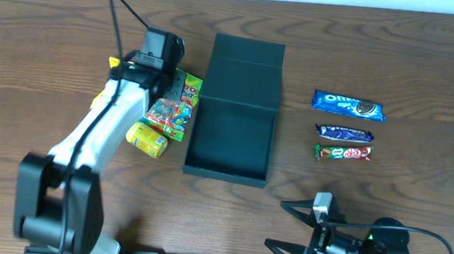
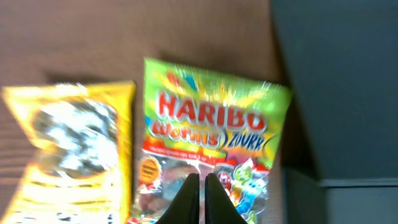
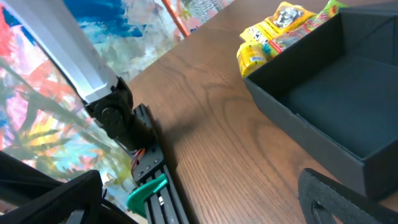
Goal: Pack container
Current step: 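Reach left gripper to the Haribo bag and grasp it, then carry the Haribo bag into the box and release it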
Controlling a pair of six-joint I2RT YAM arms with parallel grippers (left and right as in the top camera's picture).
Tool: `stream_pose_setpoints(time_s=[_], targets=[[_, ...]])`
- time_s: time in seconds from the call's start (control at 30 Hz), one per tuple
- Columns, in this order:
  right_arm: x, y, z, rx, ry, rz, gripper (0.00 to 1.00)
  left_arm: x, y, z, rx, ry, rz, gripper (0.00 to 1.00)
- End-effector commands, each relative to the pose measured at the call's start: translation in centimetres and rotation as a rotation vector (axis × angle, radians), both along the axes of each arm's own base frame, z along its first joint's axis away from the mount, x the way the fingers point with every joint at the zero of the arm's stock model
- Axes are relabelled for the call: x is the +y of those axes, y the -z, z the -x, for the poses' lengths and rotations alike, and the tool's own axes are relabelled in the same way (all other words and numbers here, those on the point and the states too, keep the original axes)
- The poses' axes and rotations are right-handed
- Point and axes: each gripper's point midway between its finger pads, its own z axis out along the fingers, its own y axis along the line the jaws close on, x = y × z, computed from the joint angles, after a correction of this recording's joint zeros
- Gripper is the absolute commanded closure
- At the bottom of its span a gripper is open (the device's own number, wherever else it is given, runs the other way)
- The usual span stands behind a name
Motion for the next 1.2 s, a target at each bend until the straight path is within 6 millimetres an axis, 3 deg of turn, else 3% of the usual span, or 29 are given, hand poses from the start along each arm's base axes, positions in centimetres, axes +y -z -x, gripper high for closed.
stream_pose_setpoints(time_s=[0.0, 0.03, 0.07, 0.1, 0.3, 0.5, 0.53, 0.57, 0.63, 0.7, 0.73, 0.8, 0.87, 0.97, 1.07, 1.17], targets=[[0.0, 0.1, -0.1, 0.004, 0.011, 0.003, 0.01, 0.3, -3.2, -0.3, -0.076, -0.019, 0.007, 0.94], [0.0, 0.1, -0.1, 0.004, 0.011, 0.003, 0.01, 0.4, -3.3, -0.3, -0.078, -0.019, 0.008, 0.88], [0.0, 0.1, -0.1, 0.004, 0.011, 0.003, 0.01, 0.3, -2.7, -0.3, -0.064, -0.018, 0.005, 0.18], [0.0, 0.1, -0.1, 0.004, 0.011, 0.003, 0.01, 0.3, -1.5, -0.3, -0.034, -0.013, -0.005, 0.05], [0.0, 0.1, -0.1, 0.004, 0.011, 0.003, 0.01, 0.4, 6.8, 0.0, 0.157, 0.032, -0.074, 0.05], [0.0, 0.1, -0.1, 0.004, 0.011, 0.003, 0.01, 0.3, 13.7, 1.4, 0.311, 0.063, -0.093, 0.02], [0.0, 0.1, -0.1, 0.005, 0.011, 0.003, 0.01, 0.4, 14.7, 1.7, 0.336, 0.063, -0.097, 0.27], [0.0, 0.1, -0.1, 0.005, 0.011, 0.003, 0.01, 0.4, 15.5, 2.1, 0.358, 0.065, -0.095, 0.42], [0.0, 0.1, -0.1, 0.005, 0.011, 0.003, 0.01, 0.1, 15.8, 2.4, 0.374, 0.068, -0.078, 0.59], [0.0, 0.1, -0.1, 0.005, 0.011, 0.003, 0.01, 0.1, 15.5, 2.3, 0.370, 0.068, -0.078, 0.69], [0.0, 0.1, -0.1, 0.005, 0.011, 0.003, 0.01, 0.1, 14.9, 2.2, 0.368, 0.068, -0.079, 0.78], [0.0, 0.0, -0.1, 0.003, 0.011, 0.003, 0.01, 0.1, 13.1, 1.6, 0.343, 0.065, -0.083, 0.85], [-0.2, 0.1, -0.5, -0.004, 0.030, 0.011, 0.01, 0.3, 9.4, 0.3, 0.281, 0.053, -0.096, 0.93], [-1.0, 0.8, -2.1, 0.053, 0.148, 0.033, 0.01, -0.3, 1.4, -1.1, 0.146, 0.058, -0.067, 0.94], [-1.8, 1.2, -3.2, 0.073, 0.235, 0.054, 0.01, -1.3, -4.7, 0.3, 0.050, 0.038, -0.020, 0.94], [-2.8, 1.4, -4.6, 0.115, 0.342, 0.052, 0.01, -2.5, -8.2, 3.2, 0.031, -0.030, 0.060, 0.94]])
